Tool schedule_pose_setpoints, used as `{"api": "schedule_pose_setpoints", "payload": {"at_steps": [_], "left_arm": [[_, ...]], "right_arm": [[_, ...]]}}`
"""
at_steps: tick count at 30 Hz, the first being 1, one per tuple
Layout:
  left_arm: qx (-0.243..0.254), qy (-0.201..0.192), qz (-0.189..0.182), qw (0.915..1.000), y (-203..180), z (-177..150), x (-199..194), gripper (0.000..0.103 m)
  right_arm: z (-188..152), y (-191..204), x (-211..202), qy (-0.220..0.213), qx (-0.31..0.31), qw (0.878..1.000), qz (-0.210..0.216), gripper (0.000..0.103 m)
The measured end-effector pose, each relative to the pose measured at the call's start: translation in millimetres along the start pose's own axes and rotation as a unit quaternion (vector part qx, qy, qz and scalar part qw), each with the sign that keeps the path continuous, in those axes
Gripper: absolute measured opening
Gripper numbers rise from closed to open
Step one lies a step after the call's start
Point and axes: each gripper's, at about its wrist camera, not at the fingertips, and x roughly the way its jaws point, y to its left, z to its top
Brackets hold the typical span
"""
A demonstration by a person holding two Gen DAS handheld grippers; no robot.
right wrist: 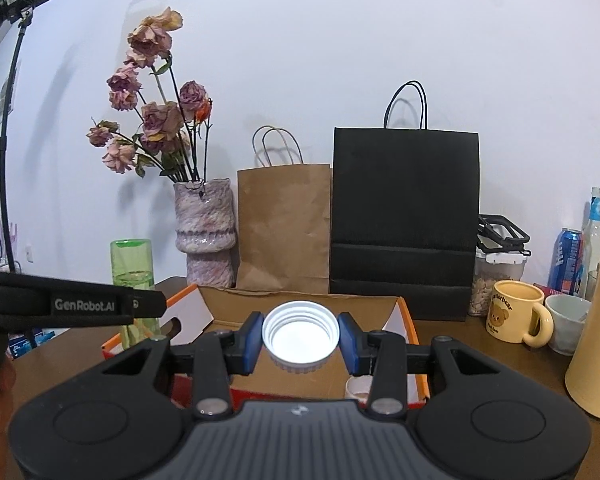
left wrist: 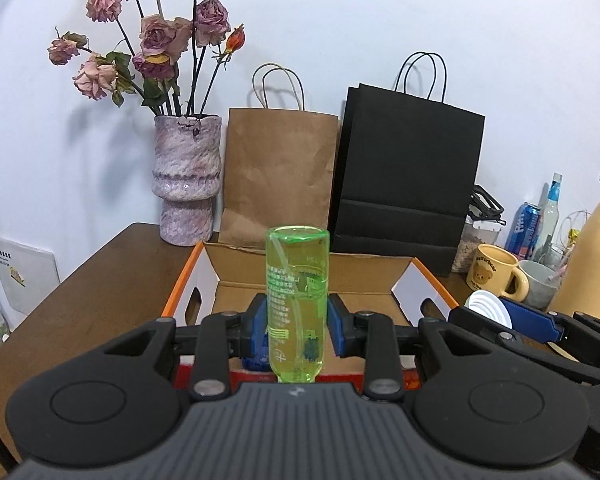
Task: Organize rigid objects
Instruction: 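Carry the green bottle and white cap with both grippers over the cardboard box, then open the left gripper to drop the green bottle while the right gripper releases the white cap into the box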
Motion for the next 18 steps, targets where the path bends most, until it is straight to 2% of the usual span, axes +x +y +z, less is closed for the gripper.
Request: {"api": "schedule_pose_setpoints", "payload": {"at_steps": [18], "left_arm": [[-0.01,-0.006,0.015,0.9998,2,20,51,0.032]], "right_arm": [[16,-1,54,0.0,-0.015,1.0,-0.013,0.039]]}}
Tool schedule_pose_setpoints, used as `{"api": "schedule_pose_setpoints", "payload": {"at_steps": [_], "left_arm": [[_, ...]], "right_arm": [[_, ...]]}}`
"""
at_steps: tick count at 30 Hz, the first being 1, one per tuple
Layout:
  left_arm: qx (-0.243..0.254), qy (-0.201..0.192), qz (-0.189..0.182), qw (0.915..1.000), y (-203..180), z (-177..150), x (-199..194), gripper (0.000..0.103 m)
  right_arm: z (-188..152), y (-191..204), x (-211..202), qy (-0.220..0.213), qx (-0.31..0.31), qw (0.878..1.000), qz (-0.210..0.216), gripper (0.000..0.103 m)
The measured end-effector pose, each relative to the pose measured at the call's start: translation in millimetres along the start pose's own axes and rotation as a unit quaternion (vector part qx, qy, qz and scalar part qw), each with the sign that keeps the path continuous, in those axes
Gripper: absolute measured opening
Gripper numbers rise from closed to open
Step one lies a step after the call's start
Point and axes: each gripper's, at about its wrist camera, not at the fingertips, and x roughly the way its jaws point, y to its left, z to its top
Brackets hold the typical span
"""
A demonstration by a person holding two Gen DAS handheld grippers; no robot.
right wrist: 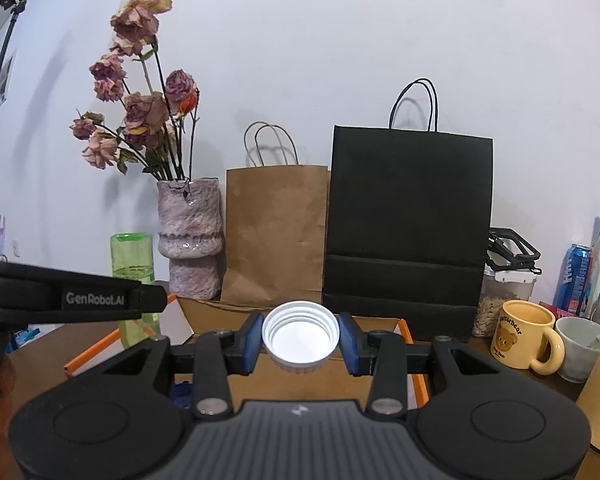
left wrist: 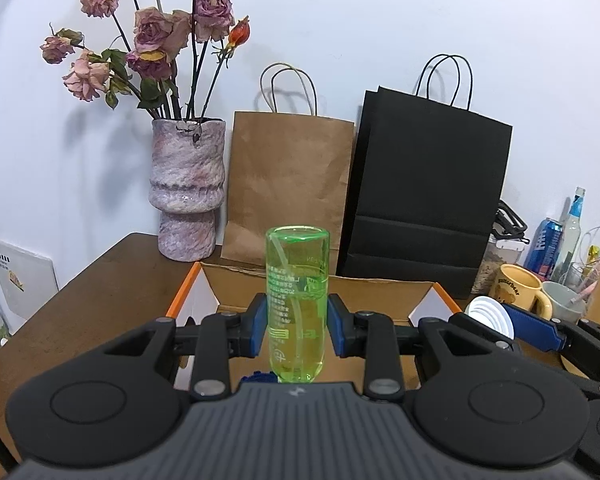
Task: Organize rigid objects
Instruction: 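Open the left gripper to drop the green bottle while the right gripper releases the white cap into the box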
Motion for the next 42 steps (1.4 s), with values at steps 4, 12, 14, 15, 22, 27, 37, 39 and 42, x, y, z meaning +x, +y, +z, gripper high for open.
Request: {"api": "schedule_pose_setpoints", "payload": {"at_steps": [4,12,14,15,22,27,37,39,42], "left_arm": [[0.002,0.002,0.005,1.0,0,2,14,0.032],[0.005,0.011,0.02,0.9997,2,5,45,0.032],[0.009,0.014,0.021,0.9996,2,5,52,0.032],[0.012,0.016,0.023,0.9995,2,4,56,0.032],[0.021,0.032,0.034,0.9987,3,0,76,0.032],[0.027,0.039,0.039,0.9981,4,-2,83,0.032],[0.041,0.014,0.052,0.9977,-3,-1,74,0.088],[0.04,0.011,0.056,0.9976,-3,0,73,0.102],[0.04,0.005,0.057,0.9975,-4,1,72,0.103]], "right_arm": [[1,-2,17,0.007,0.004,1.0,-0.001,0.039],[2,-7,44,0.026,0.013,1.0,-0.001,0.039],[1,-8,50,0.03,0.013,0.999,0.0,0.039],[1,-8,53,0.032,0.012,0.999,0.0,0.039],[-5,-13,71,0.053,0.014,0.998,-0.001,0.039],[-10,-15,76,0.063,0.016,0.998,-0.001,0.039],[-14,-15,79,0.081,0.01,0.996,-0.025,0.096],[-14,-17,79,0.082,0.013,0.996,-0.029,0.103],[-14,-18,79,0.084,0.015,0.996,-0.03,0.103]]}}
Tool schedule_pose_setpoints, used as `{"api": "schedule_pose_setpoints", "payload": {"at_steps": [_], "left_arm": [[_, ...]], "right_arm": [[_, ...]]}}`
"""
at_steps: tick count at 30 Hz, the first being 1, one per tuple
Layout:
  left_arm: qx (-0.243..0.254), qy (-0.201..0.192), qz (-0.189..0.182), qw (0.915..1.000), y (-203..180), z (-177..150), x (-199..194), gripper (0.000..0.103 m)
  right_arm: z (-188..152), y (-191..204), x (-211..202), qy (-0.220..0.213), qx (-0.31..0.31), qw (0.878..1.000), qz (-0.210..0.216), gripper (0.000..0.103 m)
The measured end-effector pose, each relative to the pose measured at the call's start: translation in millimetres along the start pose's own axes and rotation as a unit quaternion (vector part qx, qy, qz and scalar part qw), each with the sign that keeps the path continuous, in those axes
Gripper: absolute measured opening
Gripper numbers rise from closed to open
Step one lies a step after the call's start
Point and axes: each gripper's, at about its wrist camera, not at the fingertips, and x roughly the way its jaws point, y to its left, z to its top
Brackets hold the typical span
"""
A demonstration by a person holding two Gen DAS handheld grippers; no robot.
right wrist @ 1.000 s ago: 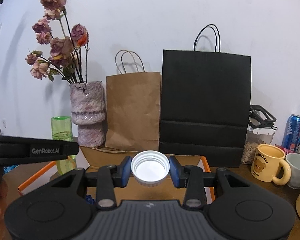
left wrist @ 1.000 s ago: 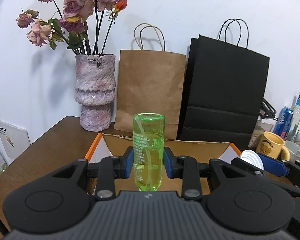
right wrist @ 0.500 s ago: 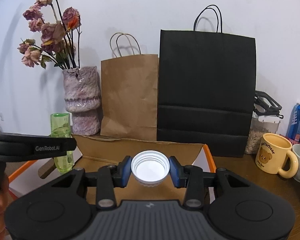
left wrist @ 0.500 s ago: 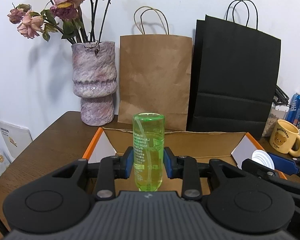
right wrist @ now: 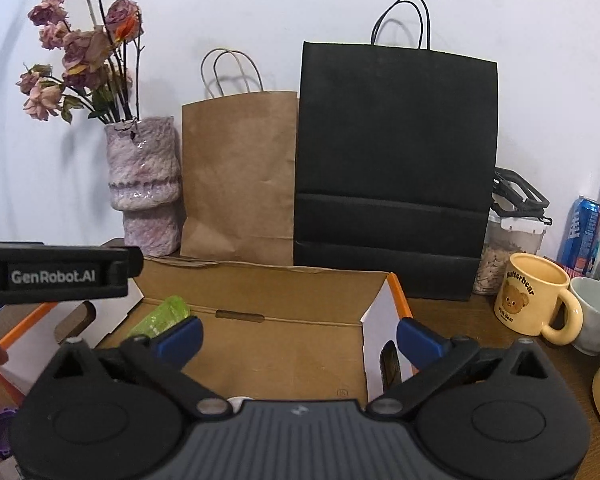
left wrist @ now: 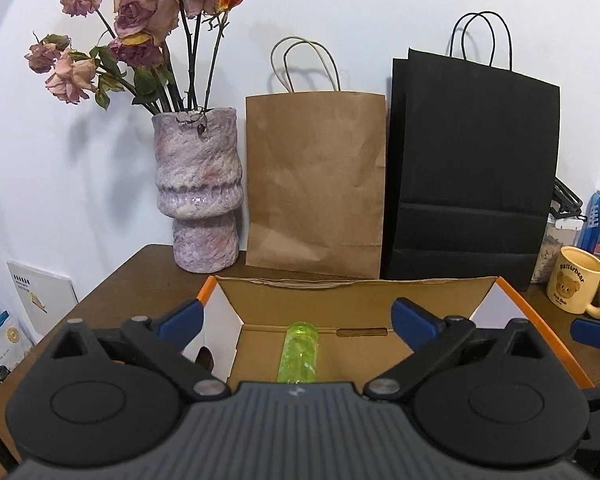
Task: Organize rigid objects
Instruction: 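Open the left gripper to drop the green bottle while the right gripper releases the white cap into the box, then withdraw both grippers from the box back toward the table objects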
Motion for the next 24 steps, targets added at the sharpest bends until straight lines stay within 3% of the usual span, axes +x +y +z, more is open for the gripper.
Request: {"api": "schedule_pose_setpoints", "payload": {"at_steps": [24], "left_arm": [[-0.002,0.004,0.002,1.0,7,0,-17,0.103]], "right_arm": [[5,2,-23,-0.011,-0.005,1.0,0.005,0.103]]}}
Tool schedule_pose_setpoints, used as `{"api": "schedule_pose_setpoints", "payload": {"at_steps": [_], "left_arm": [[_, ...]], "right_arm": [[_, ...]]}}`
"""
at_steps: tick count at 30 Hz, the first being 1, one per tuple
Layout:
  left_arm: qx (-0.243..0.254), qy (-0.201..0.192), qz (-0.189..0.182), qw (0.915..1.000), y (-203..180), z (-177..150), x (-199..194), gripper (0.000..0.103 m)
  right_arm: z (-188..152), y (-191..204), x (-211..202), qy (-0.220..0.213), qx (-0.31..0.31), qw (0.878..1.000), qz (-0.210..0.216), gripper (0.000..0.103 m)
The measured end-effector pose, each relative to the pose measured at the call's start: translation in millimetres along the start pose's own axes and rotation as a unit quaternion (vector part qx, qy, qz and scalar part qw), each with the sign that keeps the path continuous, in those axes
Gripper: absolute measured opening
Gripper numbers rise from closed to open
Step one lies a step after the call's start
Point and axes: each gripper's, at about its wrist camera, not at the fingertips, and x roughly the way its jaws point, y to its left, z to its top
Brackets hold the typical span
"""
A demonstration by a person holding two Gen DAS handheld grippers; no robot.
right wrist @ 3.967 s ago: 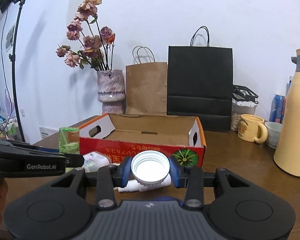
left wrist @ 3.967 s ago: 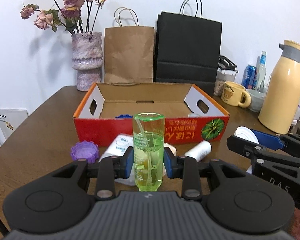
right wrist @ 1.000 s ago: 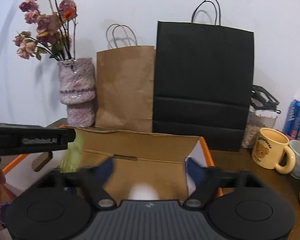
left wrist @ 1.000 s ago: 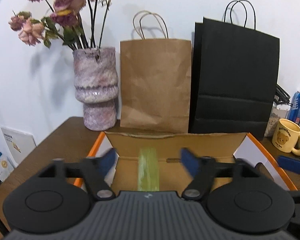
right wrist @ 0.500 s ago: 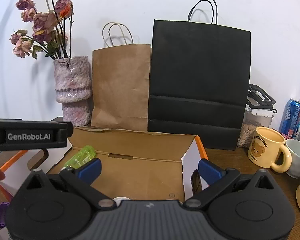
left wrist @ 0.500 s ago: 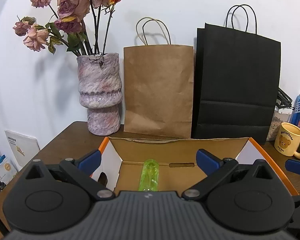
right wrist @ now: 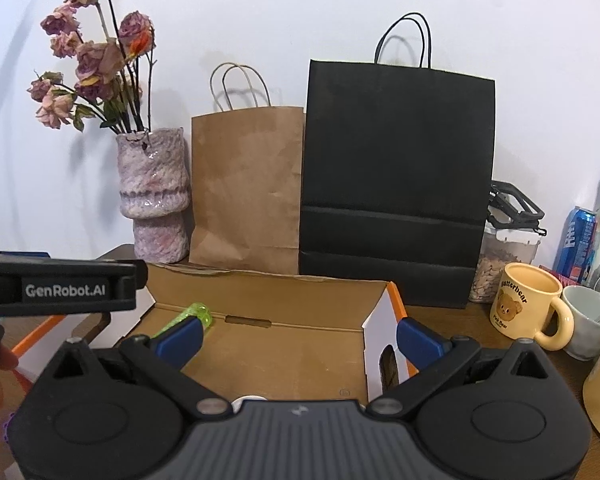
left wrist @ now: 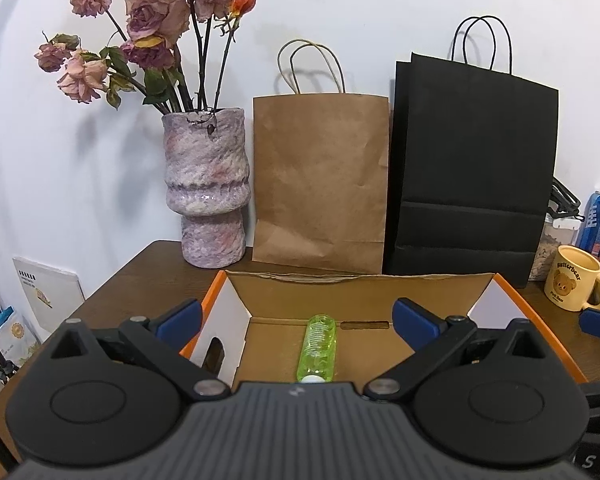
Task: Organize rigid objects
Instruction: 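Withdraw both grippers from the box back toward the table objects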
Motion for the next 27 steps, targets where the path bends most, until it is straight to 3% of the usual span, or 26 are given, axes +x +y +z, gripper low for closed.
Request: {"api": "schedule_pose_setpoints", "payload": {"at_steps": [27], "left_arm": [[0.001,0.001,0.003,1.0,12,-16,-51,0.103]], "right_arm": [[-11,-3,-59,-0.023,0.0,1.0,-0.001,0.103]]}}
